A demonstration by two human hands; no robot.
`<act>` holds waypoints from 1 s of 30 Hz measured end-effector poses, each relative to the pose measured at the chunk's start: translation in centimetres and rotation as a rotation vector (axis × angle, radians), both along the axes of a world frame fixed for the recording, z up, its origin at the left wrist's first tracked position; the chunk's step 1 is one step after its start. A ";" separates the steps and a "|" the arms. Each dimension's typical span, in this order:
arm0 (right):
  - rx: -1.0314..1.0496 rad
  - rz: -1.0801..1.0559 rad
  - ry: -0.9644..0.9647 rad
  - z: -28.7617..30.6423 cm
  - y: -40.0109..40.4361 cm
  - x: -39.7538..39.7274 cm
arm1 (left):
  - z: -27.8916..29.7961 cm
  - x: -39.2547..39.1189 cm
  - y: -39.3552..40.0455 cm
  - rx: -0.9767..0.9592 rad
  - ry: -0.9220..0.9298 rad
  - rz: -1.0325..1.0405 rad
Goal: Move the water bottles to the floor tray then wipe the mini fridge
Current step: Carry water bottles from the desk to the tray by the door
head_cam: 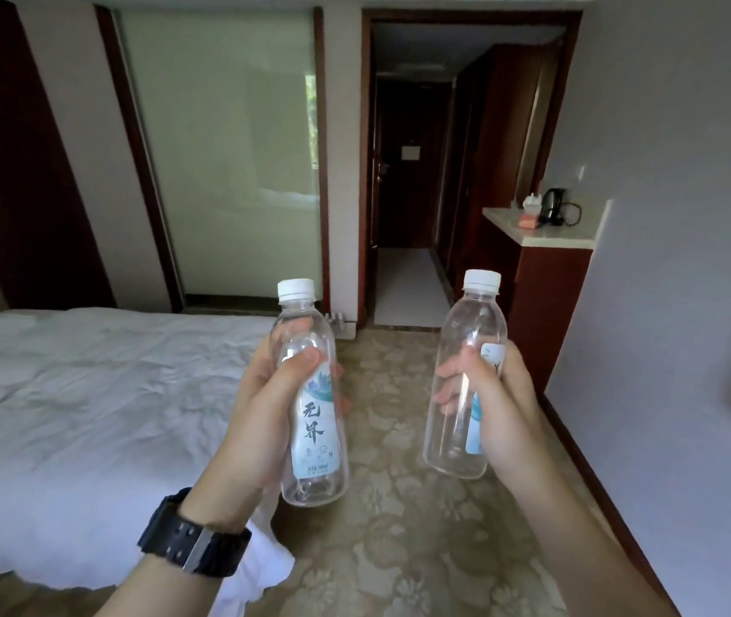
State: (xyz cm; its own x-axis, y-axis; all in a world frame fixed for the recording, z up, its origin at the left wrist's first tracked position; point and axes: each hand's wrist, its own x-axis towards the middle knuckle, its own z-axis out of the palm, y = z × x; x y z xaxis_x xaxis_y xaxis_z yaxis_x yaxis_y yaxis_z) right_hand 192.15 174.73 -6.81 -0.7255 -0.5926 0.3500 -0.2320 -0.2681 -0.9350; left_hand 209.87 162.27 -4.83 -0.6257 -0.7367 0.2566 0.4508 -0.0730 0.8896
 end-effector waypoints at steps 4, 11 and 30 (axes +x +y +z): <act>0.004 0.031 0.015 -0.4 -7.2 -5.9 | -0.7 -5.1 -6.7 -0.008 0.011 0.074; 0.017 0.028 0.029 -1.9 -22.8 -15.9 | -2.9 -15.7 -22.3 0.021 0.033 0.069; 0.063 0.011 0.041 -1.2 -55.4 -44.7 | -1.4 -46.2 -54.7 -0.002 -0.004 0.036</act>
